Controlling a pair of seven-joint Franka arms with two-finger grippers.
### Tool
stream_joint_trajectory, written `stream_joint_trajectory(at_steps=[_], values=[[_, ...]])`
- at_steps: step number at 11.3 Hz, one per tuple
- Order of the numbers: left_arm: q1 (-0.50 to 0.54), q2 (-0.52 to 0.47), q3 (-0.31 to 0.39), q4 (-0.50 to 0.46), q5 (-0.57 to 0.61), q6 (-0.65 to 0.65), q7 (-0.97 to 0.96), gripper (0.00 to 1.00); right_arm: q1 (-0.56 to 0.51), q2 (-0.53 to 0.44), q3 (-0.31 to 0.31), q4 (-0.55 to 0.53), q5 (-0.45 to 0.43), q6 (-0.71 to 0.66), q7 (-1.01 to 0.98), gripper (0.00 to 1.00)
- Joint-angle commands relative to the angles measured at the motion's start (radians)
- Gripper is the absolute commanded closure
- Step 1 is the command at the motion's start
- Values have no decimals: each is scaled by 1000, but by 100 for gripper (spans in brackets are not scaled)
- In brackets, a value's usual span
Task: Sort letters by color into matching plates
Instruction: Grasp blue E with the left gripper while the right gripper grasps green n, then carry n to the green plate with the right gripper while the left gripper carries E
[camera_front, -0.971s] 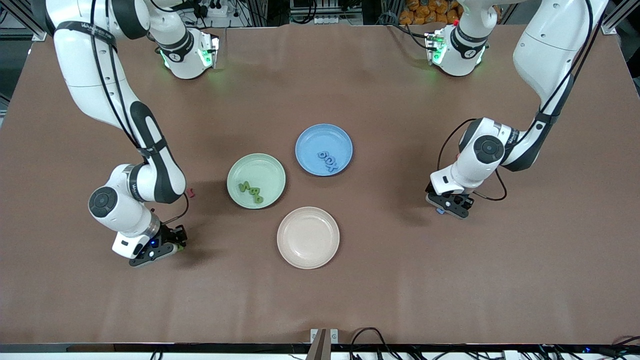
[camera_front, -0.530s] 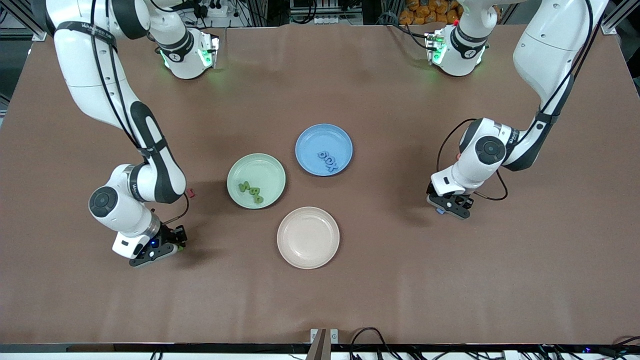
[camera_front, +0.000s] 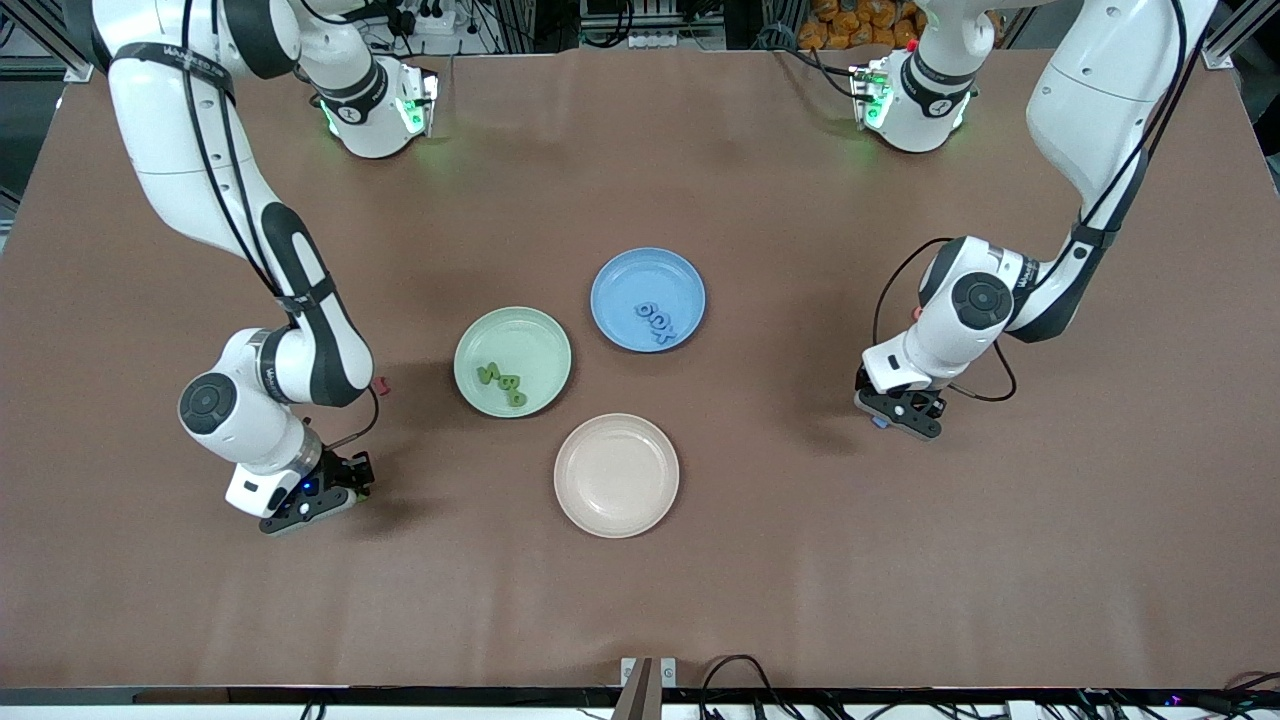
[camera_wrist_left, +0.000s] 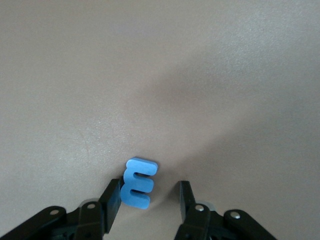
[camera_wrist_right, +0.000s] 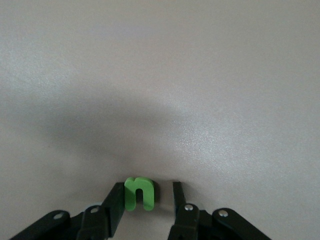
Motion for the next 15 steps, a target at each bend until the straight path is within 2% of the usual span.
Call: stream_joint_trajectory(at_steps=[1,3,6,7,13,15], values=[[3,13,-1,9,-28,10,13,54,-1,33,6,21,22,31,-18,62],[3,16,0,9,-28,10,11,63,1,35,6,21,24,31,-18,65],[3,14,0,11,-27,8,25,88,2,35,6,21,22,31,-18,77],[3,14,0,15,-28,5,39,99,2,35,6,21,22,31,-19,77],[3,-4,-1,27,-30,-21,38,100,-12,-4,6,16,19,8,-24,83],[-6,-7,-9,53,-77,-70,37,100,-10,-22,6,13,22,-38,-21,83]])
